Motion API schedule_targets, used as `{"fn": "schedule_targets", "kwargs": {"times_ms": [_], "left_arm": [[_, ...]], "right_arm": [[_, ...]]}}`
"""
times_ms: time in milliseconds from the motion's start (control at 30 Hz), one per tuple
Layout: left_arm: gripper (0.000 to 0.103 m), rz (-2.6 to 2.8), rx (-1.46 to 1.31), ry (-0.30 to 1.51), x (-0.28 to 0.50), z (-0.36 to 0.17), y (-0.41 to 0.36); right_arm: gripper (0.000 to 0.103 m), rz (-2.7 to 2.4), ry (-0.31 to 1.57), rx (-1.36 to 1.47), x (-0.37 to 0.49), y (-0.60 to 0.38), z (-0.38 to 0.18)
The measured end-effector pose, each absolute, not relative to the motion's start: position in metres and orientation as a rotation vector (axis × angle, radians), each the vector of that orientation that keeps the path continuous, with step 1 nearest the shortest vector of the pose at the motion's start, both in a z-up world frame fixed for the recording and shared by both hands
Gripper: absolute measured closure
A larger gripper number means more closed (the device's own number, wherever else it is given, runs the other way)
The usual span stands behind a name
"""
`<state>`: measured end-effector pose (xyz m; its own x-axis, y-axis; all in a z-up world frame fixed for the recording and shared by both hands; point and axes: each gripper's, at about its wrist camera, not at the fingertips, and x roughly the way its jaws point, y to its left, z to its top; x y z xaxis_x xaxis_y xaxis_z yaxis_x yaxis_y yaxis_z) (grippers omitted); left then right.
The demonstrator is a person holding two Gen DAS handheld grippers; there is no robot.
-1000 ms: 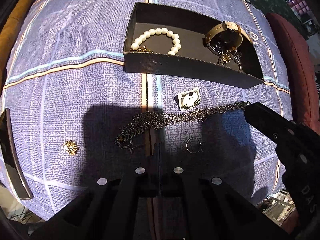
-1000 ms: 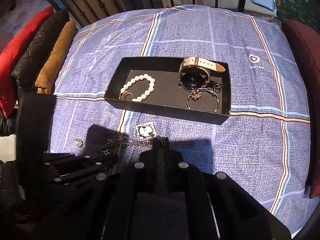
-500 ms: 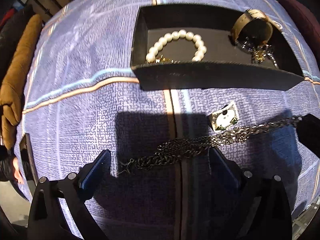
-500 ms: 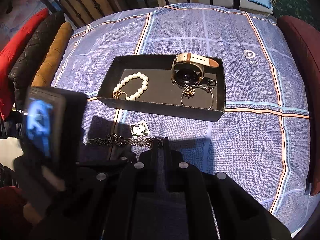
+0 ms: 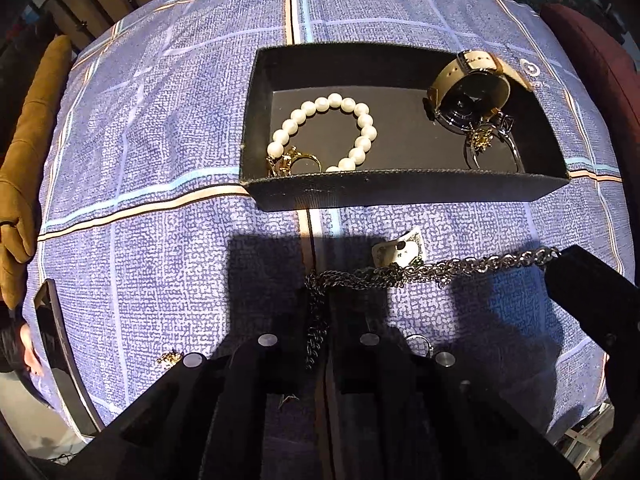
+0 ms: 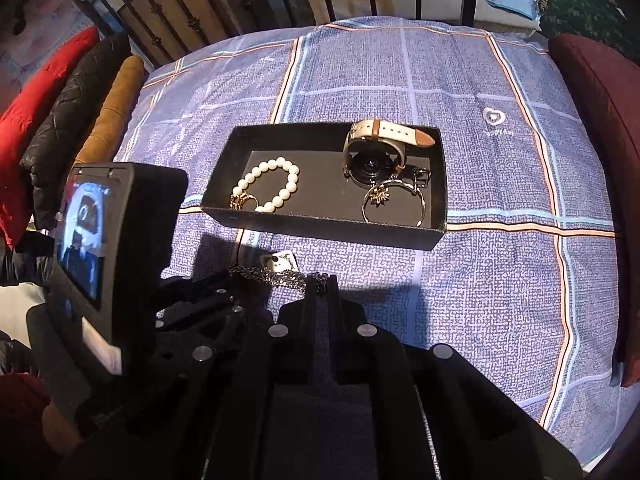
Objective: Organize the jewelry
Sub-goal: 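Carry the chain over the box, lower it in and open both tools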
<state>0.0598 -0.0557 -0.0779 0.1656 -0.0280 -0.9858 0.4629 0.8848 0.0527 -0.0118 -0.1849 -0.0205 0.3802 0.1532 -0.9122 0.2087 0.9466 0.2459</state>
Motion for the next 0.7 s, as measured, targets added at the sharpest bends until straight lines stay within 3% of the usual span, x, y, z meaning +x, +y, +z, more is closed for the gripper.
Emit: {"fn": "schedule_targets", "kwargs": {"times_ms": [267,700], "left_arm": [[0.094,-0.345,0.351,1.250,0.084,-0.011,-0.076],[0.095,-0.366,0.304,1.129,0.078,0.049,-0.084]], "right_arm": [[0.097,-0.074,1.130,0.365,-0.008,-0.197,0.005],[0.097,-0.107,1.037,0.369,0.007,-0.215,0.055]]}}
